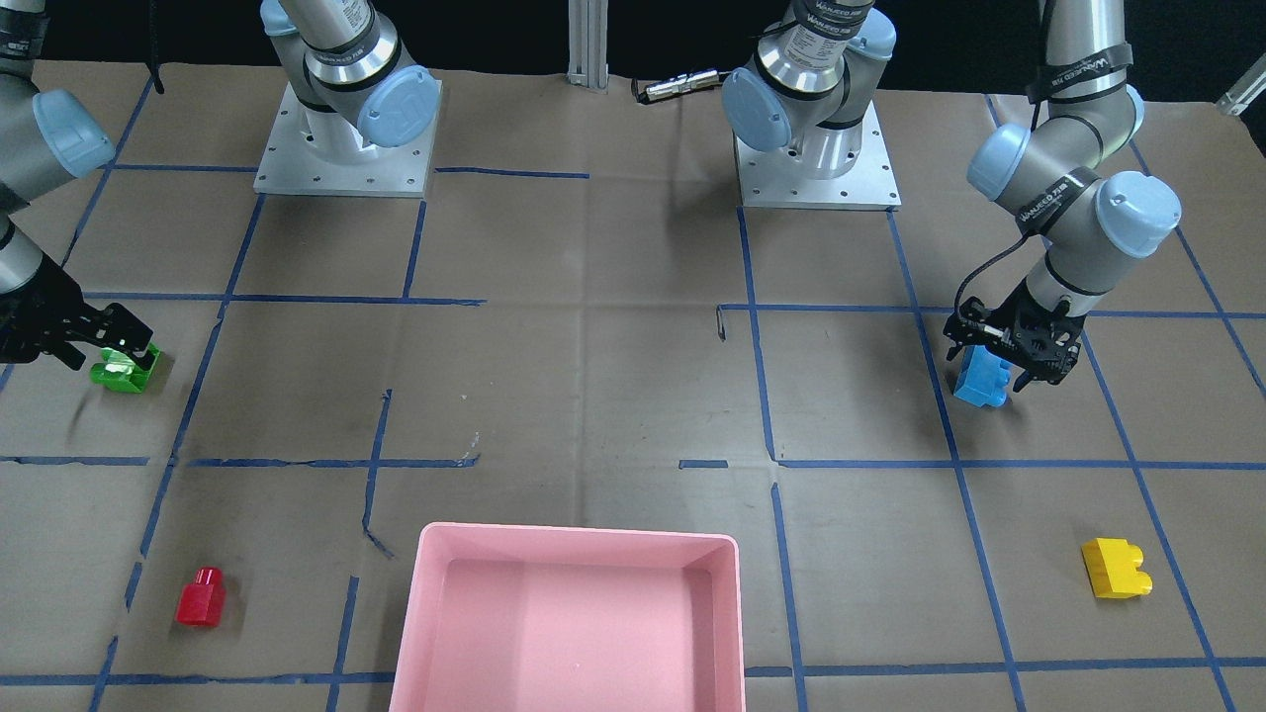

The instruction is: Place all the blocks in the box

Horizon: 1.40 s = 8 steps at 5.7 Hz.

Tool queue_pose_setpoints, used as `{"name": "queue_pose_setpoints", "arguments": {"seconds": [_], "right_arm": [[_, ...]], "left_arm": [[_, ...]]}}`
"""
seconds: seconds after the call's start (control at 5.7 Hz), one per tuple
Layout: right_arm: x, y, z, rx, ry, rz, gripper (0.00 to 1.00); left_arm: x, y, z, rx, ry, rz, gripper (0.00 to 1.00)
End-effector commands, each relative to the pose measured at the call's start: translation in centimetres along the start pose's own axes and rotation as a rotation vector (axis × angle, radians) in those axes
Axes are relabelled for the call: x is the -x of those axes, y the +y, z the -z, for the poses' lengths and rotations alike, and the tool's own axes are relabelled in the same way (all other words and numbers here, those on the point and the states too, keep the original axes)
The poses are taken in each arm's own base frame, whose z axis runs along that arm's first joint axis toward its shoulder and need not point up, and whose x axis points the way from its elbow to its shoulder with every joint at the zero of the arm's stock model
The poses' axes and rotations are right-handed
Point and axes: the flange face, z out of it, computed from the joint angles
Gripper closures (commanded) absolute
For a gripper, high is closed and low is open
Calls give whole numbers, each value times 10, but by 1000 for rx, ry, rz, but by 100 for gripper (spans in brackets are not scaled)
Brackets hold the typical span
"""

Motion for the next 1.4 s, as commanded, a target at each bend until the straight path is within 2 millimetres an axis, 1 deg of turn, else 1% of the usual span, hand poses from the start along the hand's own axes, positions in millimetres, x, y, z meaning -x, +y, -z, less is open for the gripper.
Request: {"name": "queue_pose_setpoints", "arguments": {"seconds": [0.0,0.18,0.35,0.53,0.7,0.88,1.05,1.23], "right_arm": [[-2,4,-6,6,-1,-6,1],[-1,5,-7,7,-2,-7,8],[-1,5,-7,11,-1,-7,22],[-1,6,-6,11,3,-6,45],[-1,5,-5,10,6,-5,58],[-3,4,2,18,25,-4,70],[-5,0,13,18,32,0,81],[-6,-10,43,40,26,4,85]], "left_arm": [[0,0,-1,-1,0,-9,4],[2,-1,0,-2,-2,-9,11],[2,-1,1,-3,-4,-11,17],[3,-1,1,-4,-7,-21,28],[4,-1,2,-3,-9,-22,38],[4,-1,2,-3,-10,-46,48],[4,-1,2,-2,-11,-51,60],[4,-1,3,-3,-14,-51,67]]}}
